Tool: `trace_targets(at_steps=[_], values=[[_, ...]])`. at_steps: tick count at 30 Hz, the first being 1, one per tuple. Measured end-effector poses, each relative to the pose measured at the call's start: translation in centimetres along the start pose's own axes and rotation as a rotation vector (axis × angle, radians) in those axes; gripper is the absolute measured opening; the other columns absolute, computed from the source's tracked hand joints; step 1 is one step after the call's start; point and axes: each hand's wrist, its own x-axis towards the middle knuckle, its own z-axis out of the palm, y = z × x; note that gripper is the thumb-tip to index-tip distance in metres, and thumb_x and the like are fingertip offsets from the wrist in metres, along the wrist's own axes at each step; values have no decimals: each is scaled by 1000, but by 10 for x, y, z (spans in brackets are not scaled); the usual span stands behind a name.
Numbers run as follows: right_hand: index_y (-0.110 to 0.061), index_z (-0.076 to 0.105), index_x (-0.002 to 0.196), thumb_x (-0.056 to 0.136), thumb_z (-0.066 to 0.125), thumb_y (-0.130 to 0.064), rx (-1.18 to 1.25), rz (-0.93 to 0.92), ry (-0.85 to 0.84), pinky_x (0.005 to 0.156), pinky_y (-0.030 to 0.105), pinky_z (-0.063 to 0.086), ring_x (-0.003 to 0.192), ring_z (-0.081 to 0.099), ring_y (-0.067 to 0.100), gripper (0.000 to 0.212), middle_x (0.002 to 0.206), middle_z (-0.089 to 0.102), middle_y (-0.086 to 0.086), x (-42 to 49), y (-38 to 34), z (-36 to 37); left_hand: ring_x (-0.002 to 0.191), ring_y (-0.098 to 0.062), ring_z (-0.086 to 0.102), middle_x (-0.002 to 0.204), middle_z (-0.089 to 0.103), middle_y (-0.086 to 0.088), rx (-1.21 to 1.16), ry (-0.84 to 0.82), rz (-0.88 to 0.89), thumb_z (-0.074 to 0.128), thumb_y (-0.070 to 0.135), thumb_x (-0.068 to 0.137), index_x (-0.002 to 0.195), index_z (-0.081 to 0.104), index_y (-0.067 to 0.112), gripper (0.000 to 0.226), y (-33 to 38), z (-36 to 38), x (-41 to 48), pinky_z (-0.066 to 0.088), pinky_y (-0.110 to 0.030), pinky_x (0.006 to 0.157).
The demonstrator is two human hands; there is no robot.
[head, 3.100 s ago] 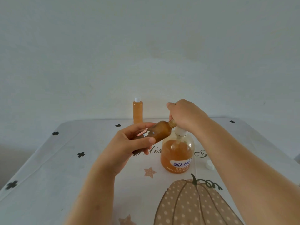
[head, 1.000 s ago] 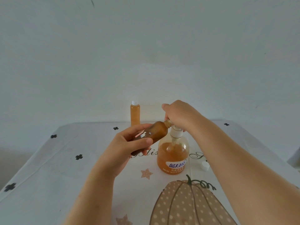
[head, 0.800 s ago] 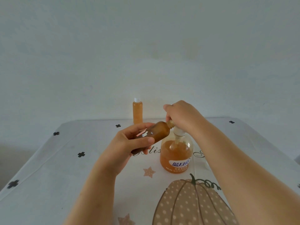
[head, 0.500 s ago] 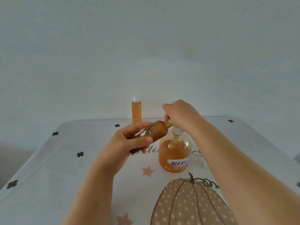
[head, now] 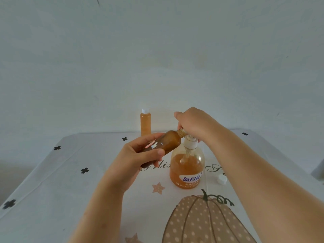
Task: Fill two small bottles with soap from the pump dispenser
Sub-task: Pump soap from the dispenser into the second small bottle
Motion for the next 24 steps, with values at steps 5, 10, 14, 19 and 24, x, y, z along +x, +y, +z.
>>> trace_targets(at_steps=[5, 10, 14, 19, 24], values=[[-9, 71, 99, 101, 37, -37, 30, -23, 28, 81, 38, 51, 74, 59, 24, 44, 88, 70, 10, 6, 6, 9, 65, -21, 60, 81, 68, -8, 4, 16, -10, 83, 30, 54, 104, 79, 31, 50, 0, -2, 0, 50, -36, 73], [-7, 72, 98, 101, 38, -36, 58, -44, 51, 72, 34, 46, 72, 57, 22, 45, 82, 63, 6, 8, 13, 17, 64, -20, 59, 77, 68, -7, 54, 28, -32, 83, 26, 56, 102, 79, 31, 47, 0, -4, 2, 50, -36, 74], [-6, 72, 99, 101, 39, -36, 71, -47, 53, 69, 34, 43, 70, 55, 22, 45, 79, 61, 6, 8, 14, 18, 63, -18, 59, 76, 68, -6, 49, 22, -34, 82, 17, 60, 99, 80, 31, 42, 0, -3, 1, 51, -31, 69], [-6, 73, 99, 100, 38, -36, 62, -39, 53, 69, 34, 44, 70, 55, 22, 46, 80, 62, 6, 7, 13, 17, 64, -18, 59, 76, 67, -5, 49, 6, -30, 83, 30, 54, 103, 79, 32, 50, 1, -3, 0, 48, -34, 72], [-9, 71, 98, 101, 36, -39, 26, -25, 42, 76, 36, 49, 74, 60, 24, 46, 89, 71, 8, 4, 6, 9, 66, -20, 60, 77, 68, -6, 35, 14, -16, 83, 31, 54, 104, 78, 33, 49, 1, -1, 0, 46, -38, 74]])
